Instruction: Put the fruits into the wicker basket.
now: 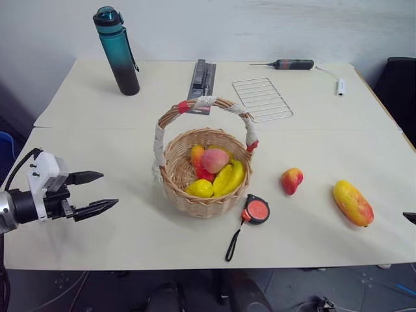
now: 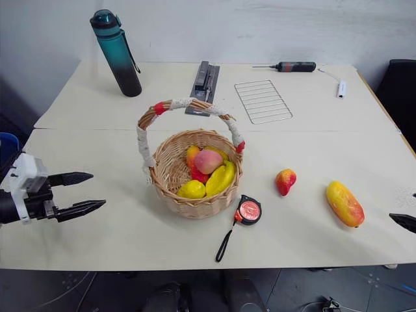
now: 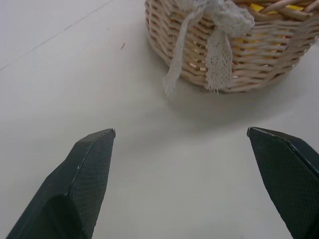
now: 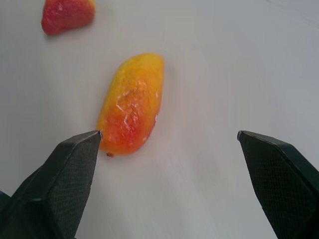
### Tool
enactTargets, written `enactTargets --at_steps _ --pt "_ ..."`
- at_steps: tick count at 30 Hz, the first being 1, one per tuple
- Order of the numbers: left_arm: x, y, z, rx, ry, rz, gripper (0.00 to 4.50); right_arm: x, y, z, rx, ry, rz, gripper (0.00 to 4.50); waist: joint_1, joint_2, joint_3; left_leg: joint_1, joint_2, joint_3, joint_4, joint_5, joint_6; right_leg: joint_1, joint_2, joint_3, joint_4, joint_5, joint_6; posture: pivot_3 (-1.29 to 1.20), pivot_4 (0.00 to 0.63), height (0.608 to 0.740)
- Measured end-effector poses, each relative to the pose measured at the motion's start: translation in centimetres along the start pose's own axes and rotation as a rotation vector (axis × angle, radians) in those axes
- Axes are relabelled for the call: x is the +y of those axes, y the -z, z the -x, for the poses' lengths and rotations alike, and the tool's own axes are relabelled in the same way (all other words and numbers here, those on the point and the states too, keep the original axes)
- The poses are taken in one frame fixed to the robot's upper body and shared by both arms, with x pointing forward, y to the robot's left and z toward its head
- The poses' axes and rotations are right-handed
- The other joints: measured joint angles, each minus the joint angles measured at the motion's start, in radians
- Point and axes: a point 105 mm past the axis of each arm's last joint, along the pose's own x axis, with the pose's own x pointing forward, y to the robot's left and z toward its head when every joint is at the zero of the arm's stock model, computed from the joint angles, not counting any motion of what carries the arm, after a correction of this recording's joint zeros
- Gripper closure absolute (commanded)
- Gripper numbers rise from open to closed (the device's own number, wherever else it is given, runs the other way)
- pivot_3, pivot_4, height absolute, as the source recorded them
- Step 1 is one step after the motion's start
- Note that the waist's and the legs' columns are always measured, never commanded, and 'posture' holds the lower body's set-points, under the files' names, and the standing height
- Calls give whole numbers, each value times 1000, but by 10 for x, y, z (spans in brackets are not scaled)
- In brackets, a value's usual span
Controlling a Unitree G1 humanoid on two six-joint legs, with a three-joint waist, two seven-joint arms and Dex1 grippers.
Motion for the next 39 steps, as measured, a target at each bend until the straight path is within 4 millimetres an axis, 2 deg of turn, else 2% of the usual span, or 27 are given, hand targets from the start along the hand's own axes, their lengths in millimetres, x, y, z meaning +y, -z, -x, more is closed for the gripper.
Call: enactTargets --at_steps 3,6,11,15,18,24,28,31,36,39 --pt "-9 -22 -5 -58 81 16 39 28 -27 -11 -34 -122 68 0 -1 0 0 0 1 -1 0 1 -2 0 1 0 1 1 3 0 150 740" --pt "-37 -48 -14 -82 250 -43 39 60 -50 -25 -50 -242 195 0 0 0 0 0 1 -1 -1 1 -2 0 1 -1 1 2 3 0 150 740" --pt "-77 -67 -28 -72 496 -138 39 118 -74 -67 -118 -435 305 0 0 -1 0 0 1 -1 0 3 -5 0 1 -1 2 1 3 0 150 740" --pt "-91 -79 -39 -80 576 -222 39 158 -69 -115 -152 -490 325 0 1 -1 0 -1 0 -2 0 5 -8 0 2 -1 2 1 2 0 150 740" --pt "-92 -88 -41 -102 573 -254 39 176 -56 -149 -143 -446 315 0 1 -1 0 -2 0 -1 1 5 -8 -2 1 0 2 1 2 0 150 740" --pt "-92 -93 -45 -116 565 -271 39 201 -41 -177 -127 -452 303 0 1 -1 0 -2 1 -1 2 5 -8 -2 2 -1 4 0 2 0 150 740" --pt "-94 -97 -48 -125 575 -285 39 201 -21 -188 -54 -456 301 0 3 -1 0 -2 0 -1 3 5 -8 -1 2 -1 4 0 3 0 150 740" --pt "-93 -99 -50 -124 567 -300 39 198 -23 -193 -64 -447 312 0 0 -1 0 -1 0 0 5 5 -8 -1 2 -1 6 0 3 0 150 740" --pt "-91 -99 -51 -123 550 -304 0 197 -26 -196 -86 -449 298 1046 2 -1 0 0 0 -1 6 6 -9 -1 2 0 10 0 2 0 150 740" --pt "-92 -100 -52 -135 552 -303 0 194 -27 -188 -102 -472 258 1044 2 -1 0 0 0 -1 6 6 -9 -1 2 0 10 0 2 0 150 740"
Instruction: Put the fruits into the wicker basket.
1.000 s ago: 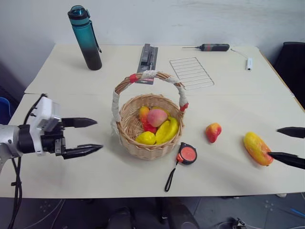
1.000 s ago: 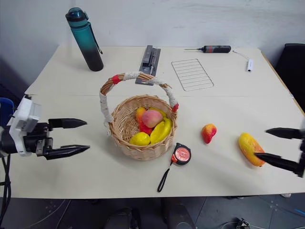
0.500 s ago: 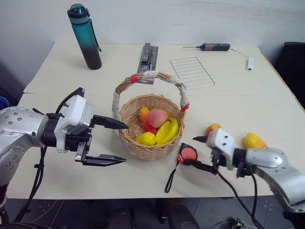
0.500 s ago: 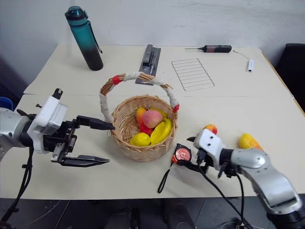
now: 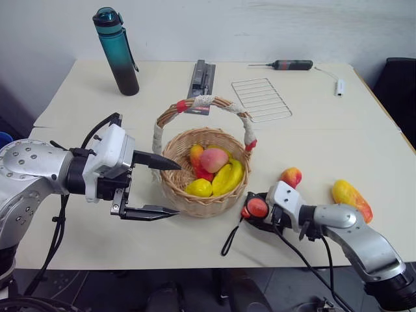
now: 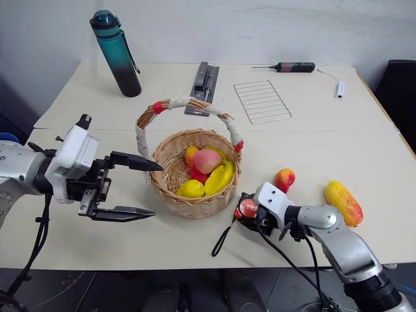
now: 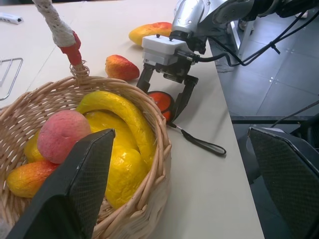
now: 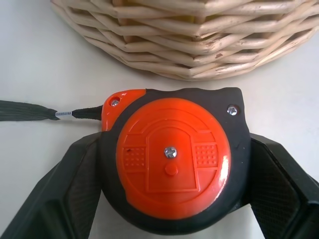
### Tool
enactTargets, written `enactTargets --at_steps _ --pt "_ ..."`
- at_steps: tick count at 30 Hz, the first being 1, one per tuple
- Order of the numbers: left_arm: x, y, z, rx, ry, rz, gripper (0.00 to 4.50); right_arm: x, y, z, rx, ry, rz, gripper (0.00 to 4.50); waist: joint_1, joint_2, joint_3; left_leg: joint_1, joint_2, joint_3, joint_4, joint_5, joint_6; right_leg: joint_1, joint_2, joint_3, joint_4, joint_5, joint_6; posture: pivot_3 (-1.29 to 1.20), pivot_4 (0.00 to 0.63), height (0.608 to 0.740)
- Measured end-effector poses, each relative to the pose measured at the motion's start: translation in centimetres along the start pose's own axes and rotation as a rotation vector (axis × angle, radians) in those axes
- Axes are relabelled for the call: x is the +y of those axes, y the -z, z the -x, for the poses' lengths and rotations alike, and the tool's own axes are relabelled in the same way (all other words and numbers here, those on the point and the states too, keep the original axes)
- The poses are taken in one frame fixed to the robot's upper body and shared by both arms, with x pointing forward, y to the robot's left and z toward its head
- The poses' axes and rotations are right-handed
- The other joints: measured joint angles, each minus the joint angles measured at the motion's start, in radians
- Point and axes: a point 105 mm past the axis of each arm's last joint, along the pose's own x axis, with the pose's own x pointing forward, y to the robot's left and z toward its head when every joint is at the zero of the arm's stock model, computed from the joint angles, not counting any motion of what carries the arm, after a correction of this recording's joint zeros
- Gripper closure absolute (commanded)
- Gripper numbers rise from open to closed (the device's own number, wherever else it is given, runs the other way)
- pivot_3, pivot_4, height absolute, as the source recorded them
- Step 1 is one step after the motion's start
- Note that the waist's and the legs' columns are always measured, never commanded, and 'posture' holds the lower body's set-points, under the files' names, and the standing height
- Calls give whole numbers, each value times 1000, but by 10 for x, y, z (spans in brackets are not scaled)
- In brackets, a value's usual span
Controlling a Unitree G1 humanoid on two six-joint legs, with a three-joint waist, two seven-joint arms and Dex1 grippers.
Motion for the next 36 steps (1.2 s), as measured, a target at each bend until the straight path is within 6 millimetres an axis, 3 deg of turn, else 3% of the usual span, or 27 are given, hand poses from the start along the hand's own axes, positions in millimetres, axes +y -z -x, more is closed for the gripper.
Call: enactTargets --at_steps 4,7,8,11,14,17,21,26,29,36 --pt "2 -5 -6 -34 7 -17 0 -4 -23 21 -96 15 -95 1044 1 0 0 0 0 0 2 0 0 0 0 0 2 0 1 0 150 740" --pt "5 -11 -11 -77 8 -26 0 -22 -41 43 -148 113 -140 1044 -1 0 0 -1 0 0 3 0 0 0 0 1 3 0 1 0 150 740" --pt "6 -14 -12 -104 6 -33 0 -35 -47 58 -153 182 -154 1044 0 1 1 -1 -1 0 4 0 1 0 -1 1 3 1 1 0 150 740" --pt "9 -24 -17 -172 -7 -40 0 -86 -63 128 -157 505 -133 1044 5 1 1 -2 -2 -2 4 0 4 2 -1 1 1 1 2 0 150 740" --pt "10 -24 -22 -199 -8 -33 0 -125 -47 183 -69 769 -169 1044 3 -1 0 -2 -2 -2 3 -2 7 2 0 2 -1 1 2 0 150 740" --pt "7 -25 -26 -203 1 -41 0 -150 -6 221 20 975 -270 1044 0 -1 0 -2 -2 -2 3 0 5 2 0 3 -2 1 3 0 150 740" --pt "7 -25 -27 -209 -9 -43 0 -158 38 231 134 1078 -360 1044 -12 0 0 0 -2 0 1 2 2 2 0 5 0 1 5 0 150 740" --pt "9 -26 -28 -217 -19 -59 0 -160 79 207 185 1064 -469 1044 -25 1 1 1 -3 0 -2 6 1 2 0 6 1 2 5 0 150 740" --pt "9 -25 -28 -203 -26 -71 0 -161 101 193 176 1053 -545 53 -30 1 1 2 -3 0 -3 7 0 2 1 7 1 2 5 0 150 740" --pt "6 -26 -28 -188 -26 -89 0 -164 117 197 175 1076 -584 15 -29 2 1 2 -3 0 -4 7 0 2 0 7 0 2 5 0 150 740"
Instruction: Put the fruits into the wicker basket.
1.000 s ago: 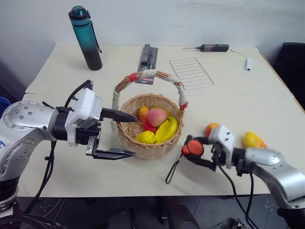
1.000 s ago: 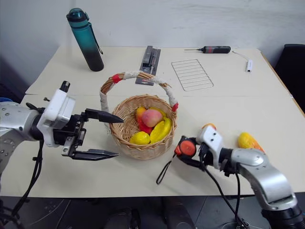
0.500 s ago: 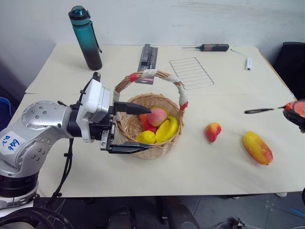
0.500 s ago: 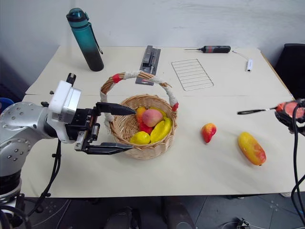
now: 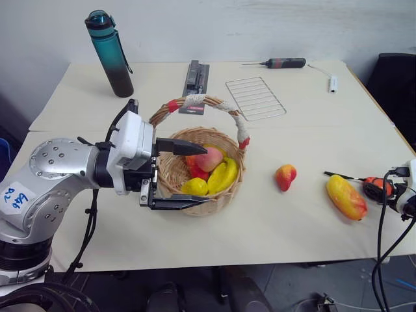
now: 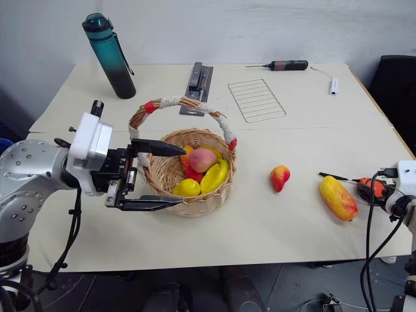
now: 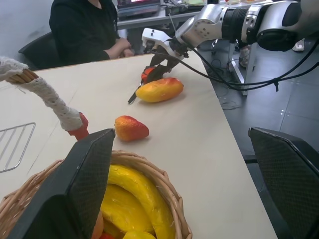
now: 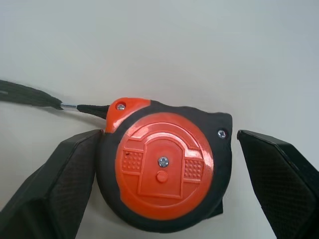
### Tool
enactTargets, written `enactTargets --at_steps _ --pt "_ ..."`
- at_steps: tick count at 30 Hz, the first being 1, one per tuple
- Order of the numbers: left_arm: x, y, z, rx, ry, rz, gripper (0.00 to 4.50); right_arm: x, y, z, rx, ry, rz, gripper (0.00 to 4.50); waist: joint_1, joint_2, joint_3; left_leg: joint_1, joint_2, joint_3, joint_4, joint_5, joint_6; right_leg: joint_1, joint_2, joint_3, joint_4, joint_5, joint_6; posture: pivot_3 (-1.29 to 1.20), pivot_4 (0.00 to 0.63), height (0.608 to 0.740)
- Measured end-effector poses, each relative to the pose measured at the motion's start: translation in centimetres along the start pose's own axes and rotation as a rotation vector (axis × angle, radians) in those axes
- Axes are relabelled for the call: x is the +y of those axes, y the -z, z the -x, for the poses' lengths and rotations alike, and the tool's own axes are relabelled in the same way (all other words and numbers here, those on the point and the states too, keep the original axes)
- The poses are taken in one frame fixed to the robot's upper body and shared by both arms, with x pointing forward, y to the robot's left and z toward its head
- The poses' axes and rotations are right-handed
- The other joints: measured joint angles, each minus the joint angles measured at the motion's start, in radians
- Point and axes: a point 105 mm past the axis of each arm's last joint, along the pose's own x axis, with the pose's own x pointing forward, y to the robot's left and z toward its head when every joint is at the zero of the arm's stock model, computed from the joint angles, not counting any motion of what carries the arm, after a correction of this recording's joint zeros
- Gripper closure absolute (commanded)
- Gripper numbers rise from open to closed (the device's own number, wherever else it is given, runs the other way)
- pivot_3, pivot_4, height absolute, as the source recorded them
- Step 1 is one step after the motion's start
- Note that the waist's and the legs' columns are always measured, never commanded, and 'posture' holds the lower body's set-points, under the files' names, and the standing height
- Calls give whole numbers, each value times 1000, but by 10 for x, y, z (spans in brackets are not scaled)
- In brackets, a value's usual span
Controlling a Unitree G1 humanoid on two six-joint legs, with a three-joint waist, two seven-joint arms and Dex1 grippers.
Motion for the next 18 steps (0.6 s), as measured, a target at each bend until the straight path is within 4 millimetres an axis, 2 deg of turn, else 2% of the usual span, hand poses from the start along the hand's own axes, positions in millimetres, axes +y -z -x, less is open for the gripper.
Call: enactTargets --at_steps 2,5,7,9,11,13,16,18 --pt "1 -1 1 2 -9 -4 0 -7 -7 5 -5 2 27 15 0 2 1 0 0 0 0 0 0 0 0 0 0 0 0 0 150 740" --pt "2 0 4 14 -21 -5 0 -5 -43 24 -94 -77 89 15 -3 5 2 0 0 0 0 0 0 0 0 1 0 0 1 0 150 740" --pt "1 3 5 18 -24 7 0 15 -74 43 -160 -196 157 15 -8 5 3 1 1 0 -1 1 -2 0 1 0 1 -2 3 0 150 740" --pt "1 6 7 24 -30 12 0 46 -91 60 -186 -327 232 15 -10 4 3 1 2 -2 -1 2 -4 0 2 -1 2 -2 3 0 150 740" --pt "1 5 7 24 -34 5 0 66 -92 68 -179 -400 287 15 -5 2 3 1 2 -4 -1 2 -5 0 2 -3 2 -3 3 0 150 740" --pt "2 5 8 21 -38 -2 0 74 -91 68 -159 -410 307 15 0 2 3 0 1 -3 -1 2 -3 0 0 -3 1 -2 3 0 150 740" --pt "6 6 11 19 -51 5 0 83 -101 67 -144 -407 230 15 0 3 3 0 0 -1 -1 1 0 0 -1 -1 0 0 0 0 150 740" --pt "7 6 11 19 -53 8 0 101 -104 73 -146 -466 221 15 0 2 3 0 0 -2 -1 1 -1 0 0 -2 -1 0 0 0 150 740"
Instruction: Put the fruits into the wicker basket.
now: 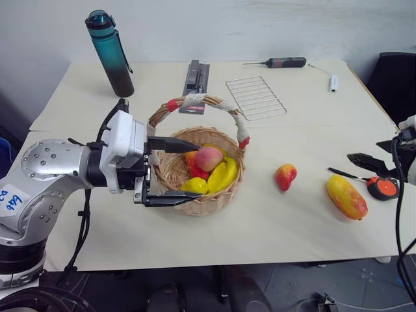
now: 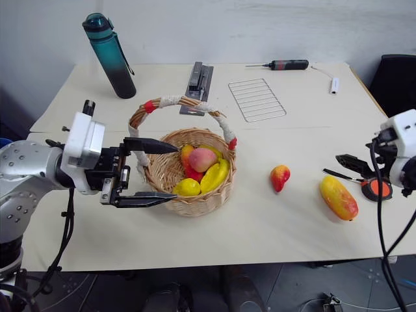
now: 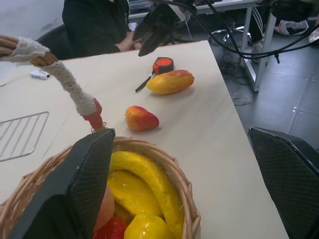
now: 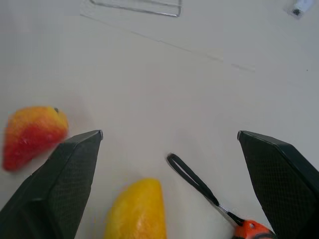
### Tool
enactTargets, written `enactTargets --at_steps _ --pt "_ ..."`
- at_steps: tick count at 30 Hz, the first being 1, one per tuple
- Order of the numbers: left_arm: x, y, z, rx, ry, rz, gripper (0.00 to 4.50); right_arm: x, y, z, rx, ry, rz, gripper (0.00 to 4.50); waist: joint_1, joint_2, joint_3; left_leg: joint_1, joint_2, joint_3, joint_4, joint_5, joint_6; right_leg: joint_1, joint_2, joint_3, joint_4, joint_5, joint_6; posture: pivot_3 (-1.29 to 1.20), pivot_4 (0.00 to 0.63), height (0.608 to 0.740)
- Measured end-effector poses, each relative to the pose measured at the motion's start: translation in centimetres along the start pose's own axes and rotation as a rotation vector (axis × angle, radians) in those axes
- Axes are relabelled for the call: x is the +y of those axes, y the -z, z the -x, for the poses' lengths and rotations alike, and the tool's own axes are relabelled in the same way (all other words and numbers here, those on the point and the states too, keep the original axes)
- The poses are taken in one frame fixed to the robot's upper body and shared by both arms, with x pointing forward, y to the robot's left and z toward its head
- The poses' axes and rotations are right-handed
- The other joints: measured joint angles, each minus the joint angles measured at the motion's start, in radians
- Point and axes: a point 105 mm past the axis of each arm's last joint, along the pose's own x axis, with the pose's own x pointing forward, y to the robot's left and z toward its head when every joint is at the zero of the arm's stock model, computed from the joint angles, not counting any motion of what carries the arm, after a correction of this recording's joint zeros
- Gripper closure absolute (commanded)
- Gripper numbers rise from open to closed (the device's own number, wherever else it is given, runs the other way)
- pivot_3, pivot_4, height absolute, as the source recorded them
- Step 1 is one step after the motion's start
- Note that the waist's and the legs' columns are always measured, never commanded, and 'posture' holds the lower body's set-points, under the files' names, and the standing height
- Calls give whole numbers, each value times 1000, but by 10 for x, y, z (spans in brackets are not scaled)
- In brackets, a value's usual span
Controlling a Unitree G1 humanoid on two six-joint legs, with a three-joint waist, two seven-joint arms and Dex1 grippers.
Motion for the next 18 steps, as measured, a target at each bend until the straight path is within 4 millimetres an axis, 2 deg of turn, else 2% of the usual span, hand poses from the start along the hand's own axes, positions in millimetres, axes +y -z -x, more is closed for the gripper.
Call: enactTargets --at_steps 5,9,15,18 --pt "0 -1 -1 -2 6 -12 0 50 -5 -21 -34 -123 -117 15 0 0 0 -2 1 -1 -1 -1 -1 -2 1 -1 0 -1 0 0 150 740" --pt "3 -6 -1 -7 7 -32 0 71 7 -33 16 -88 -133 15 3 0 0 -5 1 -1 0 -1 -1 -3 0 -2 -2 -1 0 0 150 740" --pt "6 -7 -3 -15 5 -43 0 81 31 -58 26 83 -250 15 2 0 0 -9 1 -1 0 -1 -1 -6 0 -2 -3 -1 0 0 150 740" --pt "5 -13 -5 -38 21 -58 0 84 40 -65 42 116 -303 15 1 0 -1 -16 1 0 1 -1 -1 -15 0 -1 1 -1 0 0 150 740"
